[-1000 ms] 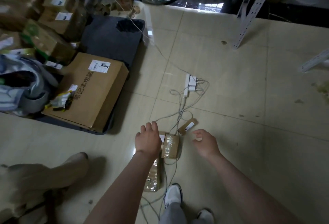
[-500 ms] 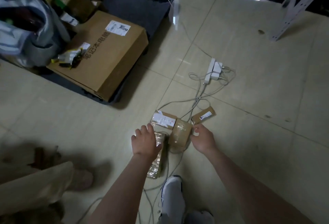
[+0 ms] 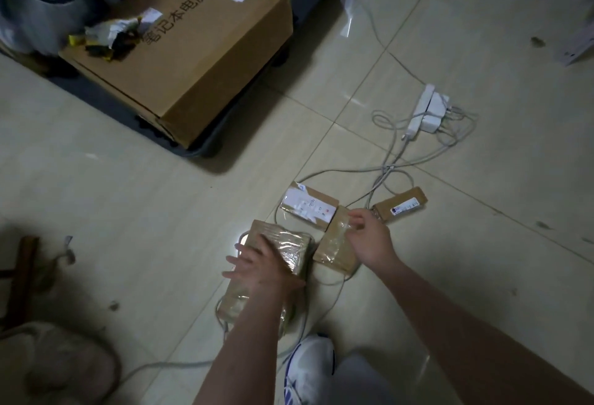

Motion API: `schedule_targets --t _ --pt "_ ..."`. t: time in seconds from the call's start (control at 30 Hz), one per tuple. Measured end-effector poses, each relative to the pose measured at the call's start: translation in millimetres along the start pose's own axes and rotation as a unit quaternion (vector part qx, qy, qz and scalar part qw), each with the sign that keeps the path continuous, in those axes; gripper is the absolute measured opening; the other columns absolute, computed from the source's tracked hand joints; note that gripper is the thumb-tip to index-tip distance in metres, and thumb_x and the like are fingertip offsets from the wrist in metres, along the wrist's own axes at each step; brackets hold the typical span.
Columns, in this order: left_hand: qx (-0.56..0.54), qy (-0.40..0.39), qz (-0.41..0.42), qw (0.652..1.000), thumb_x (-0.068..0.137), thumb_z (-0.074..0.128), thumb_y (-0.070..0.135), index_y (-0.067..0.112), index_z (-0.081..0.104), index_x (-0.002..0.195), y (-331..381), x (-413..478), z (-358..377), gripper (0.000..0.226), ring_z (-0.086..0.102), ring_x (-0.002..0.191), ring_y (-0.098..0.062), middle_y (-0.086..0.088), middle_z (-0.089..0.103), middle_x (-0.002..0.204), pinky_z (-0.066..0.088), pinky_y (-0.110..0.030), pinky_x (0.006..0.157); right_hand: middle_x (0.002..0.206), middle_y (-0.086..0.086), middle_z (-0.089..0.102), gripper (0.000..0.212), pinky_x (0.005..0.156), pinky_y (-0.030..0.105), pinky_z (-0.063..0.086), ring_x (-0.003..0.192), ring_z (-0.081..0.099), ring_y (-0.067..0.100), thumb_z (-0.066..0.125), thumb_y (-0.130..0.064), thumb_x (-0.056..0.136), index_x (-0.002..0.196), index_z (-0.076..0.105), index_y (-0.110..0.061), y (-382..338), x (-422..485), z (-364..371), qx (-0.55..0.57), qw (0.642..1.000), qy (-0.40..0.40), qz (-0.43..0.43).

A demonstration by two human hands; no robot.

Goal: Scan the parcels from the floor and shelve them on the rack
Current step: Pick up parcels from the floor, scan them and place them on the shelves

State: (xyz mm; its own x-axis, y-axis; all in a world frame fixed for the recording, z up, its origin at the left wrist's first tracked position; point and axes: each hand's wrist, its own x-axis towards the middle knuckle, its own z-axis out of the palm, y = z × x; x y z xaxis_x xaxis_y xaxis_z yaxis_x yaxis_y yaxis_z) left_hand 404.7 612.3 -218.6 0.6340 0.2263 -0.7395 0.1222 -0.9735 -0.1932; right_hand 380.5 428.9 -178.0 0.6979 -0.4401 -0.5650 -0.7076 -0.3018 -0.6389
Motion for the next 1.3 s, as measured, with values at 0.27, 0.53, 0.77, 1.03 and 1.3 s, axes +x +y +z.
schedule_targets --t 0.27,0.53,0.77,1.03,1.3 --pt "-0.082 0.026 -0.009 0.996 0.045 0.070 0.086 0.014 -0.026 0.151 5 26 21 0.160 0.030 0.138 -0.048 -0.029 0.015 0.155 0.032 -0.062 0.111 0.103 0.005 0.066 0.031 0.085 0.026 0.048 0.099 0.067 0.024 0.062 -0.001 0.088 0.118 0.064 -0.010 27 29 -18 0.043 0.999 0.019 0.009" --pt "-0.181 0.055 0.067 0.980 0.043 0.075 0.078 0.021 -0.027 0.151 27 -48 -49 0.160 0.026 0.138 -0.046 -0.027 0.018 0.150 0.036 -0.058 0.109 0.097 -0.002 0.070 0.024 0.088 0.049 0.056 0.093 0.069 0.024 0.067 -0.005 0.085 0.103 0.067 -0.022 12 -24 -72 0.111 0.990 0.073 0.043" --pt "-0.342 0.037 0.170 0.923 0.048 0.080 0.073 0.033 -0.020 0.155 64 -189 -169 0.152 0.028 0.140 -0.042 -0.018 0.022 0.152 0.032 -0.057 0.114 0.103 -0.002 0.070 0.027 0.088 0.046 0.057 0.090 0.067 0.016 0.061 -0.007 0.091 0.094 0.062 -0.033 -64 -117 -174 0.247 0.950 0.169 0.087" --pt "-0.555 -0.082 0.271 0.782 0.030 0.087 0.079 0.040 0.019 0.152 87 -394 -268 0.145 0.054 0.128 -0.027 -0.002 0.049 0.144 0.049 -0.053 0.105 0.122 0.003 0.068 0.038 0.098 0.038 0.050 0.112 0.063 0.021 0.069 -0.009 0.086 0.124 0.066 -0.012 -143 -273 -345 0.279 0.916 0.272 0.099" --pt "-0.627 -0.149 0.351 0.680 0.048 0.089 0.055 0.046 0.032 0.148 64 -583 -320 0.116 0.061 0.121 -0.016 0.004 0.058 0.138 0.051 -0.045 0.105 0.098 -0.013 0.064 0.025 0.064 0.010 0.047 0.088 0.061 0.000 0.067 -0.011 0.090 0.110 0.063 -0.025 -203 -445 -439 0.379 0.843 0.380 0.050"
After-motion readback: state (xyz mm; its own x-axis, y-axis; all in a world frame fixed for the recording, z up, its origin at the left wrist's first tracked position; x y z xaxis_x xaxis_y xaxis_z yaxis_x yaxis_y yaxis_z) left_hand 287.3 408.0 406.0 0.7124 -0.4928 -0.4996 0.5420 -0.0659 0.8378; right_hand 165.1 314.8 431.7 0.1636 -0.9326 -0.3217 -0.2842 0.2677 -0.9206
